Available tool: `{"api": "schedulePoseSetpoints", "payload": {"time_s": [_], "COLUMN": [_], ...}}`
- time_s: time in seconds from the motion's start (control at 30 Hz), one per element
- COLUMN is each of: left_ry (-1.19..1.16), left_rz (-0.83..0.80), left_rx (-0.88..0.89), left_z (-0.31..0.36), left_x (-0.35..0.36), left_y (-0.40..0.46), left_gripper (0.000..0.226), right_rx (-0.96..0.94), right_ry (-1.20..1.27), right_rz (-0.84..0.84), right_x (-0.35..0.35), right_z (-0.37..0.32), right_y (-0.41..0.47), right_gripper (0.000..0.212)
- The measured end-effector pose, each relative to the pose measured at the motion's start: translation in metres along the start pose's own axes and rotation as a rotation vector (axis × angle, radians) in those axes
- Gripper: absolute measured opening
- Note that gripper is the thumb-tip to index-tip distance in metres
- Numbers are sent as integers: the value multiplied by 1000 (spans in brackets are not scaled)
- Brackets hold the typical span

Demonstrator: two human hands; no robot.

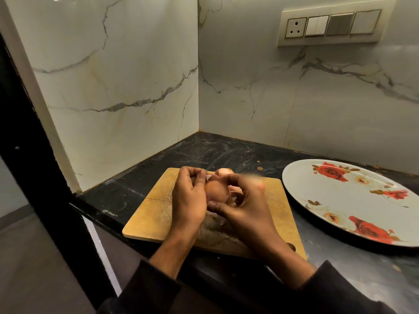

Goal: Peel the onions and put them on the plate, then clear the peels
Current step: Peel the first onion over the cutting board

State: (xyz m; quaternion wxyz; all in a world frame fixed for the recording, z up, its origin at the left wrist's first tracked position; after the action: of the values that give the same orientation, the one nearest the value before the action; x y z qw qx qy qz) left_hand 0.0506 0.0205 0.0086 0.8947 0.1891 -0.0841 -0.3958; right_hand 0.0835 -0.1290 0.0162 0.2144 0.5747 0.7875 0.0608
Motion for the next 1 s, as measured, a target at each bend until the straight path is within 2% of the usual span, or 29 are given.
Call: {"api": "schedulePoseSetpoints", "payload": {"time_s": [0.07, 0.17, 0.3, 0.43, 0.5, 0.57, 0.63, 0.73, 0.87, 1.0], "left_ry": [-61, 41, 116, -53, -195, -204, -197, -298, -410, -347], "left_rz": [-27, -97, -289, -286, -380, -480, -490, -503, -462, -442], "left_rx": [-47, -29, -45, -74, -123, -83, -42, -99, -90, -20], "left_z": [-5, -6, -11, -6, 0, 6, 7, 1, 1, 4], "left_x": [1, 2, 14, 8, 14, 19, 19, 21, 20, 16], "left_y": [7, 13, 5, -5, -16, -21, -18, -16, -16, -17], "left_gripper": [9, 23, 34, 33, 33, 36, 40, 39, 37, 38], "right_rx": [15, 25, 14, 41, 65, 67, 56, 45, -28, -66], "right_ry": [33, 48, 16, -2, 39, 57, 59, 52, 3, -94], "right_rz": [-17, -8, 22, 51, 41, 25, 26, 50, 110, 217], "right_x": [0, -3, -6, -9, -9, -8, -8, -11, -14, -23], "right_z": [0, 1, 2, 4, 6, 5, 2, -2, -10, -15], "right_y": [0, 1, 1, 1, 0, 0, -1, -3, -5, -7], "right_gripper": [49, 47, 44, 39, 37, 36, 35, 31, 21, 17]}}
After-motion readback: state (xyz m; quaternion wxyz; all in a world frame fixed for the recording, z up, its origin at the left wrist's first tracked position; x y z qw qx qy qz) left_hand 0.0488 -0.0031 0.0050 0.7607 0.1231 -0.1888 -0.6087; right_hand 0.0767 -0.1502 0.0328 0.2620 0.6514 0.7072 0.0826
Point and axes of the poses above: each hand's wrist, its own y-axis towards the middle knuckle, its own x-axis out of the palm, z = x × y, the point moved 9 cm from there along y, towards the middle knuckle, and after that the axes turned 8 degrees about x, right-handed, at the moved point
